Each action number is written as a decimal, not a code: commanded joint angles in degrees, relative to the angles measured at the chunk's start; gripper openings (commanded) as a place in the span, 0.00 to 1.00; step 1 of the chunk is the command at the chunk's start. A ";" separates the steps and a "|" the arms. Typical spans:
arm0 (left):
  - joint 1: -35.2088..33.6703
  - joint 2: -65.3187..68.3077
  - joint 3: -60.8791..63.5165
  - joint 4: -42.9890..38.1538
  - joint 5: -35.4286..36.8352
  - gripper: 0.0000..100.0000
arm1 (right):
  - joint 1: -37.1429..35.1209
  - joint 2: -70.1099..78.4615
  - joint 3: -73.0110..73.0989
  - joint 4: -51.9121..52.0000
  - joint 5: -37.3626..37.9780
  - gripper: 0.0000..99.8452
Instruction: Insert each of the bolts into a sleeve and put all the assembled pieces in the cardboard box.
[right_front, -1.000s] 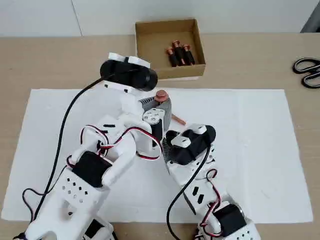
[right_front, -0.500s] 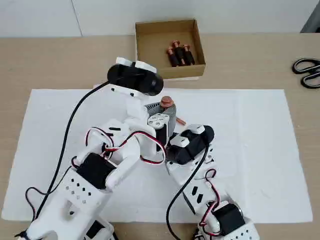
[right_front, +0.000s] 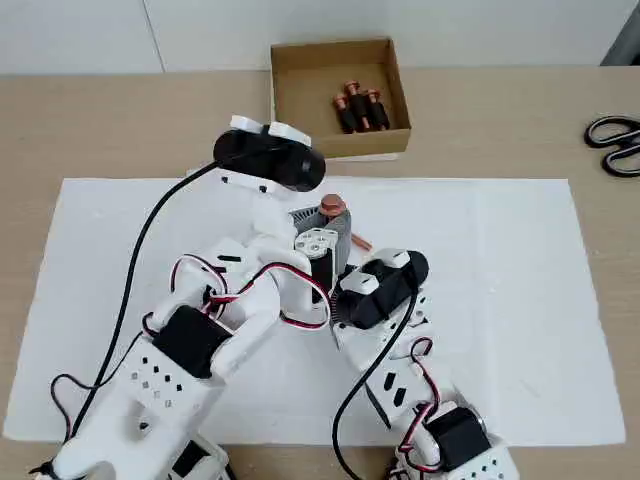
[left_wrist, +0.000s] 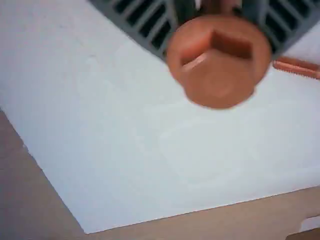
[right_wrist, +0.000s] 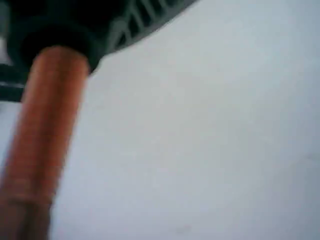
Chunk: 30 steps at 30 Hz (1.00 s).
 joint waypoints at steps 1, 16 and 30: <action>0.35 -0.18 -0.31 0.18 0.26 0.01 | -0.48 -0.40 -0.88 -1.27 -0.35 0.00; 0.35 -0.26 1.54 0.18 0.26 0.01 | -0.40 -0.40 -0.88 -1.27 -0.26 0.00; 0.35 0.00 1.54 2.20 0.26 0.01 | -0.22 -0.40 -0.97 -1.27 -0.26 0.00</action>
